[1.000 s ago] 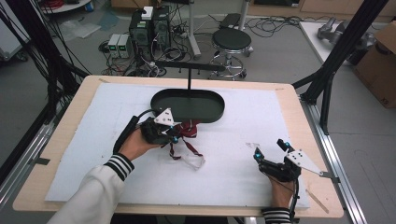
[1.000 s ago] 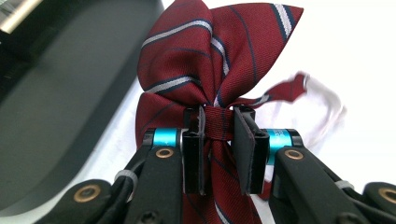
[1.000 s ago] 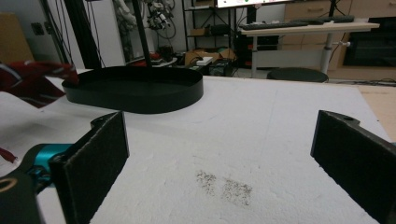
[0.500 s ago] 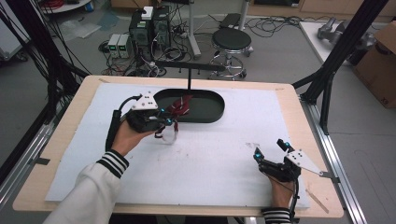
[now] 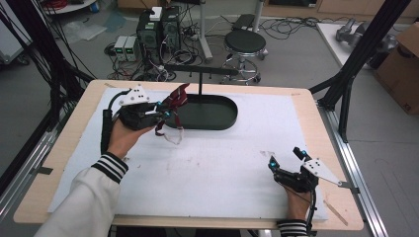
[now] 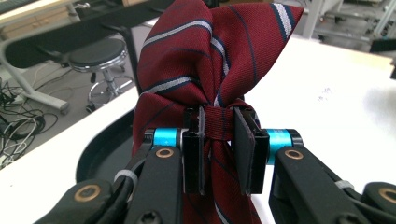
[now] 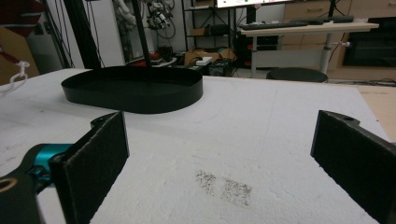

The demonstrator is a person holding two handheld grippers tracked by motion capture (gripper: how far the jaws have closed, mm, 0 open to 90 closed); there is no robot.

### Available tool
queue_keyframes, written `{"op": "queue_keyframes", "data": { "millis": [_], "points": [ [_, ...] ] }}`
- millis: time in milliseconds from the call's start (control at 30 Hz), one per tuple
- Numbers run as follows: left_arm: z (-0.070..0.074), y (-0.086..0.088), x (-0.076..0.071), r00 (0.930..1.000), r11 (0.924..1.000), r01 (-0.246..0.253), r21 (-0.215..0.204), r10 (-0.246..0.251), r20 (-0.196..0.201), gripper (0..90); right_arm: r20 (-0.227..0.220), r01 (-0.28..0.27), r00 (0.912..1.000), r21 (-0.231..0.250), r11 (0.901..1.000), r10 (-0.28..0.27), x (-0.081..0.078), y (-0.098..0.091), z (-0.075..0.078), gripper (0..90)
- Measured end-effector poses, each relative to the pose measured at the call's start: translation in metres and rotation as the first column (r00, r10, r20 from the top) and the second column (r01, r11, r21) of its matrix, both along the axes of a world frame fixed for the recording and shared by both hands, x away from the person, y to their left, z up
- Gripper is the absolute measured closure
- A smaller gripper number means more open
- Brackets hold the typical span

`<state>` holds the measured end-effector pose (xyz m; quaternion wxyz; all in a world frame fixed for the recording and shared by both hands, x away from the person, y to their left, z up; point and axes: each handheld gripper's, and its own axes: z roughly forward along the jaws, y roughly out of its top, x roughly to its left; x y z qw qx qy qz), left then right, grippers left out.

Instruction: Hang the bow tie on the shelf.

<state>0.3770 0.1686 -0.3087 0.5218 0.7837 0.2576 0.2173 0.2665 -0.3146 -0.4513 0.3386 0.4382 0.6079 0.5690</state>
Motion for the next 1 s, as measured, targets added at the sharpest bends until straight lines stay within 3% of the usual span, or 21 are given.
{"op": "queue_keyframes", "data": {
  "millis": [333, 1000],
  "points": [
    [0.015, 0.009, 0.022, 0.9972, 0.9965, -0.070, -0.044, 0.071, 0.021, 74.4, 0.000, -0.002, 1.0000, 0.002, 1.0000, 0.002, 0.000, 0.000, 0.000, 3.1],
    [0.033, 0.011, 0.060, 0.9909, 0.9908, -0.121, -0.061, 0.124, 0.054, 74.4, 0.004, -0.001, 1.0000, 0.000, 1.0000, 0.001, -0.001, 0.000, 0.000, 3.1]
  ]
}}
